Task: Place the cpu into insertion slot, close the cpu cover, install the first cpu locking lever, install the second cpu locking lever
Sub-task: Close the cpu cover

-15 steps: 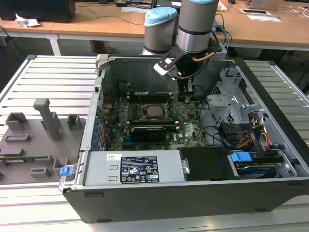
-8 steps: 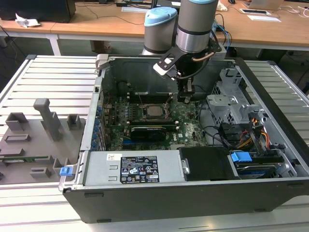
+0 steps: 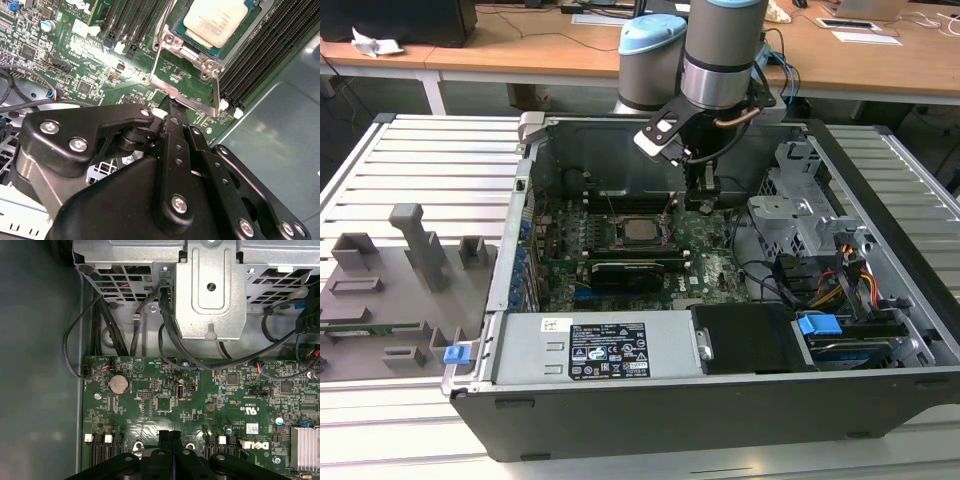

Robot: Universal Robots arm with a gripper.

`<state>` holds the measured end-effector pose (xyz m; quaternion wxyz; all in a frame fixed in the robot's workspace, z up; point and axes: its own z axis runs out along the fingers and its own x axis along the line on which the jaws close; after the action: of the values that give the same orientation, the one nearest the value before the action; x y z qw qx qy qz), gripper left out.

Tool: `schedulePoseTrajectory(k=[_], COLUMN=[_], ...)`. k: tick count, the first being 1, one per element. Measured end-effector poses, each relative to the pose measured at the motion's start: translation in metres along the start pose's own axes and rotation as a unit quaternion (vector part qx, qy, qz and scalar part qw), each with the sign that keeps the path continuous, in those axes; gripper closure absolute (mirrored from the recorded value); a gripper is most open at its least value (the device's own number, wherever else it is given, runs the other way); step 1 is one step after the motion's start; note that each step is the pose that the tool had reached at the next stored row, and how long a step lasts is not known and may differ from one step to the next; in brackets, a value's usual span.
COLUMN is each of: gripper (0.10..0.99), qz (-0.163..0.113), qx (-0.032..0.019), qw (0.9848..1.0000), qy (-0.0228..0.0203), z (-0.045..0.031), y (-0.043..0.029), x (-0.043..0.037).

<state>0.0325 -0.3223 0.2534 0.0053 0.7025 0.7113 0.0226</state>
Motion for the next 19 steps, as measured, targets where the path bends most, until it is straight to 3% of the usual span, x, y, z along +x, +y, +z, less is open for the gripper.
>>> schedulePoseTrajectory(k=[19], gripper=[0.980], qz=[0.000], qx=[0.0000], qw=[1.0000], qy=[0.0000], z=[-0.0003], y=[-0.0074], x=[0.0001])
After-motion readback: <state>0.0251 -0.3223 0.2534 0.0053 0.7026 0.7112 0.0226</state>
